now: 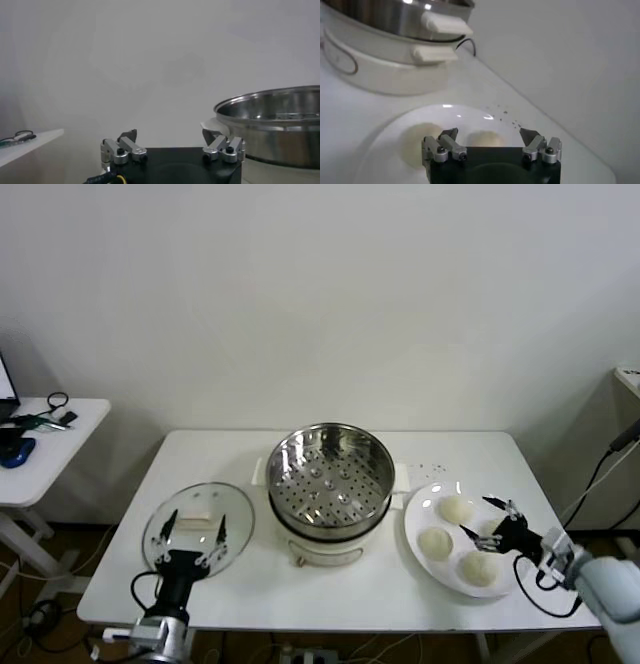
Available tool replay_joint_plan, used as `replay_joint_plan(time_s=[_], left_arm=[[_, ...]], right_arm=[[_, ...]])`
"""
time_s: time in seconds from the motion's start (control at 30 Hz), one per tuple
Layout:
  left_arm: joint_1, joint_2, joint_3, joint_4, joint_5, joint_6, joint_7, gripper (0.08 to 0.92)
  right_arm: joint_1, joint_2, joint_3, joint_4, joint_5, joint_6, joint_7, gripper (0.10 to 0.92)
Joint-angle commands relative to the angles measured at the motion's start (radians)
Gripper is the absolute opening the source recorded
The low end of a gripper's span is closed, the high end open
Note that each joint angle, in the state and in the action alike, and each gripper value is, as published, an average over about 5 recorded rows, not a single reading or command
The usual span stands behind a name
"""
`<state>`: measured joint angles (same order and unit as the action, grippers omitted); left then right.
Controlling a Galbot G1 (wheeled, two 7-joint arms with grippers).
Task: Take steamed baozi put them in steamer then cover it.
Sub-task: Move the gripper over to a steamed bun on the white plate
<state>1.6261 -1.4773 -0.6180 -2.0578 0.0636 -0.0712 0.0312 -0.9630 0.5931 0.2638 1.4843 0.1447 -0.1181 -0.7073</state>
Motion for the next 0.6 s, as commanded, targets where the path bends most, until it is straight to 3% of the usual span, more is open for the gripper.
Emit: replay_joint_plan(time_s=[0.03, 0.33, 0.6], left_arm=[[0.000, 0.005, -0.002, 0.000, -0.014, -0.011, 0.013, 0.823], [-0.011, 0.010, -0.005, 0.021, -0.016, 0.004, -0.013, 0.823], [-0.017, 0.020, -0.011, 0.030, -0.018, 0.013, -0.023, 0.823]], right_arm=[[0.402, -0.210, -0.401, -0.128, -0.033, -0.044, -0.197, 0.823], [0.996, -0.156, -1.058, -0.278, -0.011, -0.060, -0.328, 0.823], [1.172, -0.009, -1.280, -0.403, -0.011, -0.059, -0.351, 0.823]])
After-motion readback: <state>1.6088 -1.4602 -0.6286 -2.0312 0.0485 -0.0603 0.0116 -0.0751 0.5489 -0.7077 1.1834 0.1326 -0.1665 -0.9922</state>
